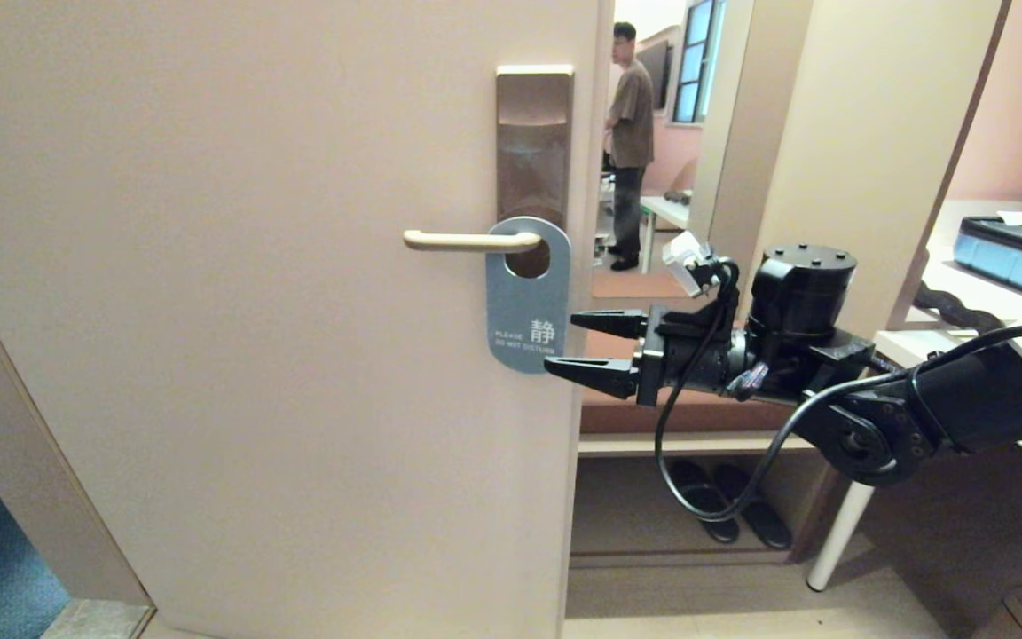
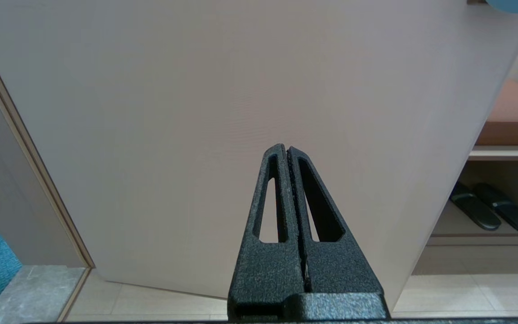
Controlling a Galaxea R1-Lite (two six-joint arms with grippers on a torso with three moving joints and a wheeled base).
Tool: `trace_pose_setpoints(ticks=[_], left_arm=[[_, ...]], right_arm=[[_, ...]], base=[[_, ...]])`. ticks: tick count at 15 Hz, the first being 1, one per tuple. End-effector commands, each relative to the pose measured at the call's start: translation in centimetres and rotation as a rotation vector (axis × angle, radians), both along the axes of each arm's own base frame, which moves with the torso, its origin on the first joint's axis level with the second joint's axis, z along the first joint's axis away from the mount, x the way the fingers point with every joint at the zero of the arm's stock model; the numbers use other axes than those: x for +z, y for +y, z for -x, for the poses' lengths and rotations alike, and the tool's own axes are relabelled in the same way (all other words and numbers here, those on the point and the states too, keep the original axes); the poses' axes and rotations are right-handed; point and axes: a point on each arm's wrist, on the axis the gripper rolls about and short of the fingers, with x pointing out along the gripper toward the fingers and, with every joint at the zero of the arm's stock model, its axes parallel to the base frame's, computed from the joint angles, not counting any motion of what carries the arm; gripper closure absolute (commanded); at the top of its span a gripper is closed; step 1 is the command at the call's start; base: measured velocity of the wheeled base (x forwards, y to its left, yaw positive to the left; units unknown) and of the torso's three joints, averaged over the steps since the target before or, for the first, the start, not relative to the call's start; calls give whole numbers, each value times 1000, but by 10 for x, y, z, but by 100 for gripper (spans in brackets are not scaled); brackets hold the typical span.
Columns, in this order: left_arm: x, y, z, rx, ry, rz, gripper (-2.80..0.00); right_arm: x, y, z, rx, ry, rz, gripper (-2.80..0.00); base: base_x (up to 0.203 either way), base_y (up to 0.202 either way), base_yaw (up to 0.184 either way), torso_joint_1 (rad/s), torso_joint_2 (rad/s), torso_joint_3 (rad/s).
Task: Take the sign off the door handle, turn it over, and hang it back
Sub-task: Take down the sign
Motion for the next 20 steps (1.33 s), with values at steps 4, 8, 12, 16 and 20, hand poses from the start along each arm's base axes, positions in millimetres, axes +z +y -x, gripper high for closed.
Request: trace_pose_setpoints(ticks=[4, 8, 12, 16, 20], left_arm=[[0, 0, 0, 0, 1, 1, 0], [0, 0, 0, 0, 1, 1, 0], [0, 0, 0, 0, 1, 1, 0], [0, 0, 0, 0, 1, 1, 0], [0, 0, 0, 0, 1, 1, 0]], right_arm=[[6, 4, 4, 30, -13, -11, -280], [4, 3, 3, 28, -13, -10, -280], [5, 0, 5, 18, -8, -8, -280], [3, -10, 3, -13, 13, 3, -280], [1, -18, -2, -38, 17, 5, -280]], base=[[0, 0, 0, 0, 0, 0], [0, 0, 0, 0, 0, 0], [0, 0, 0, 0, 0, 0], [0, 0, 0, 0, 0, 0], [0, 0, 0, 0, 0, 0]])
